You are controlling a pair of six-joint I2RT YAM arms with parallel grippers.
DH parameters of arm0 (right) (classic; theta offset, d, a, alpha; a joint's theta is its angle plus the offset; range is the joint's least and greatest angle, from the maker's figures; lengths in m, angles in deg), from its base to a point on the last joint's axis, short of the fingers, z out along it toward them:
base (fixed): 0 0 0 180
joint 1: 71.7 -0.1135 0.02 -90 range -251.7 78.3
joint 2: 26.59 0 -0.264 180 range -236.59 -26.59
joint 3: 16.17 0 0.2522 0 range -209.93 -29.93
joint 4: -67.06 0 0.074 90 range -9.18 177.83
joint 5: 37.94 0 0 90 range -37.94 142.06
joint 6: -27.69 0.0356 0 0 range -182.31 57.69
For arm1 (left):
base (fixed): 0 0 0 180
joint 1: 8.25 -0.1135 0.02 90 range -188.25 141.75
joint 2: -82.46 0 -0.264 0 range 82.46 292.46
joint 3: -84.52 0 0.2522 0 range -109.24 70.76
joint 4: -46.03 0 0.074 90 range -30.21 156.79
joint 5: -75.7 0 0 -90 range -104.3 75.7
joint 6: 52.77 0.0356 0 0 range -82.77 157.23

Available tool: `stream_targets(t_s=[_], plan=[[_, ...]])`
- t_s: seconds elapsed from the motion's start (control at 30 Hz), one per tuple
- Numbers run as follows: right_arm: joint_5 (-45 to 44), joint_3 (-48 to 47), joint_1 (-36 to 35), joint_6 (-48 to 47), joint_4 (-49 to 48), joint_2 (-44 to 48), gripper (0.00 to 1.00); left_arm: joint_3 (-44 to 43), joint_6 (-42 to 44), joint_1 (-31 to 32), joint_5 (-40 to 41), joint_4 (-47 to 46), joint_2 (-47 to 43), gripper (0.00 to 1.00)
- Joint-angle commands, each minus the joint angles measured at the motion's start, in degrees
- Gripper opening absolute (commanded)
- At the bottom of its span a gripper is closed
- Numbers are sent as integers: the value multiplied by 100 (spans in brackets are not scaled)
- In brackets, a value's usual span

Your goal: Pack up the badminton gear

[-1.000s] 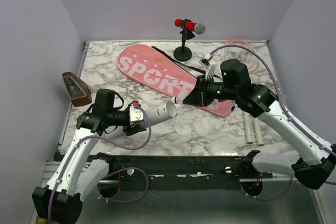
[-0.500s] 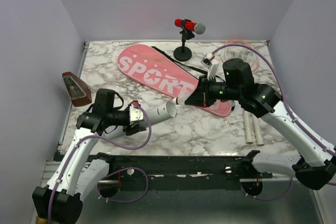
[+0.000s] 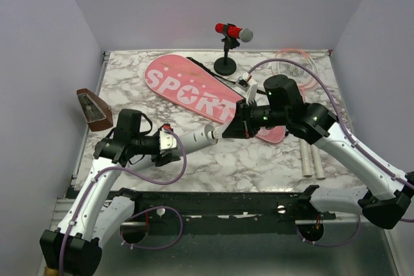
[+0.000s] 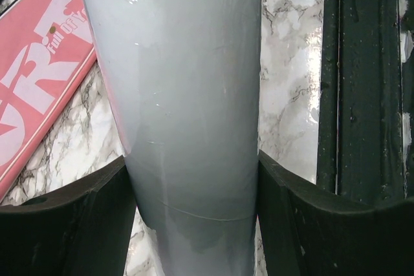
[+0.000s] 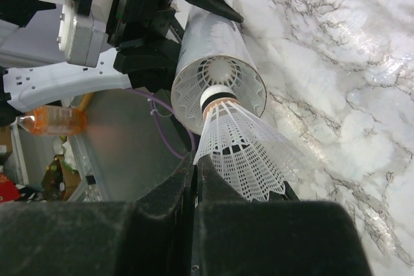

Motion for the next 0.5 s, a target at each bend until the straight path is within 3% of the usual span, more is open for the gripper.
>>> stream_targets(t_s=[0.0,0.47], plan=[[310,-61,-121,-193,108,-243,11,-179,326,8,-137,143,-35,54],[91,-281,-596,-71,-436,-885,14,-268,968,52,-348,847,-202,54]])
